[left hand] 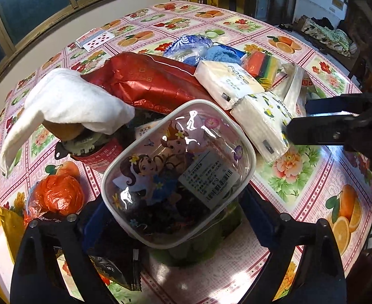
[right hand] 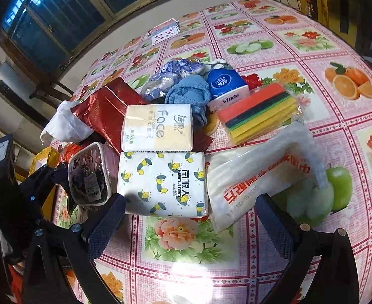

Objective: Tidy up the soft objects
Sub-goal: 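Lift the cartoon box with the left tool while the right grasps the lemon pack, then lower the cartoon box into the tray with the left tool while the right sets the lemon pack there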

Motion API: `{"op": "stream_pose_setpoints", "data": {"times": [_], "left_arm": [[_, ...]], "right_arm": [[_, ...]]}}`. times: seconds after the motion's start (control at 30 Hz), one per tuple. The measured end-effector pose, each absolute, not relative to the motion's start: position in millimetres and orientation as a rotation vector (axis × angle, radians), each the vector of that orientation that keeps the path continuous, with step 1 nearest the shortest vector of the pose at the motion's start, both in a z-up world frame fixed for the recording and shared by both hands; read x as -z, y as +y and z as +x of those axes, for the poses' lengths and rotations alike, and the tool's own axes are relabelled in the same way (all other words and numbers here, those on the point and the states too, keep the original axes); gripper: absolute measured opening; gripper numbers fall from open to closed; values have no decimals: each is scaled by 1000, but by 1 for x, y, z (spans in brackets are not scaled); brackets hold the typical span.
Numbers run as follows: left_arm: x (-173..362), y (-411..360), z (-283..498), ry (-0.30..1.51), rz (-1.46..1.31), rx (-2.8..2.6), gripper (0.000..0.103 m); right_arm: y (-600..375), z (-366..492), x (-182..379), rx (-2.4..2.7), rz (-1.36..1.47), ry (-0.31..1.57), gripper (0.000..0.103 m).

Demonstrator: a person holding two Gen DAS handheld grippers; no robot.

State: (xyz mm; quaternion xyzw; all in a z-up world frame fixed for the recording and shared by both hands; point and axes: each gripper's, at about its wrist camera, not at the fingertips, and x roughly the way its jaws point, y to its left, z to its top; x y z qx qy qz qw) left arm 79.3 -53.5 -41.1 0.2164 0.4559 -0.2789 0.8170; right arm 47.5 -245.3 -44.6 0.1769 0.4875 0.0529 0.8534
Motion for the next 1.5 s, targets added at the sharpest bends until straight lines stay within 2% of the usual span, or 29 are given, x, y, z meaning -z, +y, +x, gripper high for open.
{"op": "stream_pose_setpoints", "data": {"times": [0.37, 0.57, 0.7, 0.77, 0.83, 0.87, 0.9, 1.2, 1.5], "left_arm": [[34, -41, 72, 950, 394, 578, 91], [19, -31, 59, 918, 354, 573, 91], [8, -17, 51, 905, 298, 549, 91], [3, -9, 46, 895, 273, 547, 91], [-2, -1, 42, 888, 244, 551, 91], [-5, 3, 40, 886, 231, 549, 91], [-7, 6, 37, 881, 223, 547, 91], [-14, 31, 23, 858, 147, 541, 91], [-40, 91, 12, 817, 42, 438, 91]], "right_arm": [[-214, 59, 49, -34, 123, 1066, 103], [-213, 58, 52, 11, 161, 1050, 103], [-196, 56, 55, 18, 47, 1034, 102], [-189, 51, 55, 16, -6, 999, 87], [-197, 49, 54, -28, 55, 988, 33], [-203, 48, 52, -46, 99, 983, 26], [-208, 50, 51, -56, 128, 997, 23], [-217, 28, 44, -253, 259, 988, 23], [-154, 14, -13, -447, 199, 929, 22]]}}
